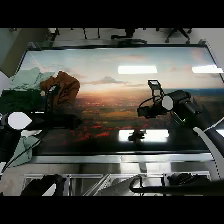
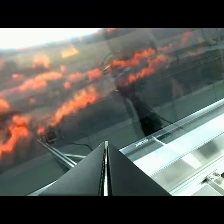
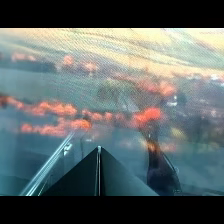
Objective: Fold the shirts.
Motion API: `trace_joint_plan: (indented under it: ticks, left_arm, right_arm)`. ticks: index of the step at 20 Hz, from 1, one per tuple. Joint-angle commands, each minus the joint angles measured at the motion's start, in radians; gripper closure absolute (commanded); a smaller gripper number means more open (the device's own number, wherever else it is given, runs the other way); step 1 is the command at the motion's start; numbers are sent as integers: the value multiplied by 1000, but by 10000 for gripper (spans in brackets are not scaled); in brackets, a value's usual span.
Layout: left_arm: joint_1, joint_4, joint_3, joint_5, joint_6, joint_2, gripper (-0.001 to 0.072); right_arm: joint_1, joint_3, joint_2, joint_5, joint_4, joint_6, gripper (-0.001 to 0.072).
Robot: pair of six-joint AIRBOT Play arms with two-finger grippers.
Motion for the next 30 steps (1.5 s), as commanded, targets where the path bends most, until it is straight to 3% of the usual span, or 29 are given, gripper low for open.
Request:
trace_joint_plan:
  ticks: [1, 12, 17, 19, 22, 23, 24, 25, 30]
  left_arm:
    - [1, 0, 0, 0, 0, 1, 693]
    - [1, -1, 0, 6, 0, 1, 693]
    - [1, 16, -1, 166, 1, 0, 693]
    - [2, 140, 0, 262, 0, 0, 693]
    - [67, 498, 1, 419, 0, -39, 690]
    - [116, 528, 1, 436, 0, -66, 583]
    - [175, 518, 1, 454, 0, -102, 245]
    - [233, 494, 1, 475, 0, -151, 9]
    - [392, 444, 19, 629, 5, -430, 6]
  right_arm:
    - [1, 0, 1, 0, 0, 0, 693]
    - [1, 0, 1, 0, 0, 0, 692]
    - [1, 0, 1, 0, 0, 0, 693]
    - [1, 0, 1, 0, 0, 1, 693]
    - [1, 0, 1, 0, 0, 0, 692]
    - [1, 0, 1, 0, 0, 0, 692]
    - [1, 0, 0, 0, 0, 0, 692]
    - [1, 0, -1, 0, 0, 0, 692]
    - [1, 0, -5, -32, 0, 0, 692]
